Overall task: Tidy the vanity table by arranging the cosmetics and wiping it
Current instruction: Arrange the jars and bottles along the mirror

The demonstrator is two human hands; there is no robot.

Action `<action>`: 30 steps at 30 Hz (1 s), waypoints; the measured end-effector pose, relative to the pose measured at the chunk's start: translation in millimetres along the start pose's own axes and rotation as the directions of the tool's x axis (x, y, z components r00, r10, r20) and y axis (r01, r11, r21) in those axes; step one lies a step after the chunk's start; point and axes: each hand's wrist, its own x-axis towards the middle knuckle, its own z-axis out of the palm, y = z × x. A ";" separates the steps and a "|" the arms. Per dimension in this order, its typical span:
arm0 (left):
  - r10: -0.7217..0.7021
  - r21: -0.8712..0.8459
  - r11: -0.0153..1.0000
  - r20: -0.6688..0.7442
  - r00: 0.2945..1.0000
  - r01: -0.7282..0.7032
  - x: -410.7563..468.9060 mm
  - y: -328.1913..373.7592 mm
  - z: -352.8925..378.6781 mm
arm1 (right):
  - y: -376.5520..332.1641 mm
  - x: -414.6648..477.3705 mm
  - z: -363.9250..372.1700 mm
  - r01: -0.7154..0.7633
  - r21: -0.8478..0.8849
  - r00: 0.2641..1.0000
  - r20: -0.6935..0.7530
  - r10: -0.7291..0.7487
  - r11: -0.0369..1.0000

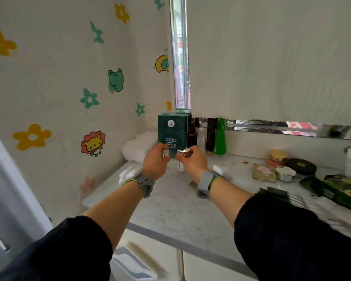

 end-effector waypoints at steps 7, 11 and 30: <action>-0.024 0.066 0.997 -0.025 0.999 0.025 34.7 -30.4 -0.3 | 0.0 27.6 43.4 0.005 -0.042 1.000 0.030 -0.003 0.999; 0.038 0.121 0.992 0.000 0.999 -0.038 52.7 -38.8 0.7 | 0.7 40.0 59.3 -0.003 -0.043 1.000 0.016 0.004 0.999; 0.094 0.536 0.840 0.015 0.995 -0.087 50.7 -53.4 11.2 | 6.7 47.1 77.2 0.005 -0.091 0.998 0.057 0.000 0.996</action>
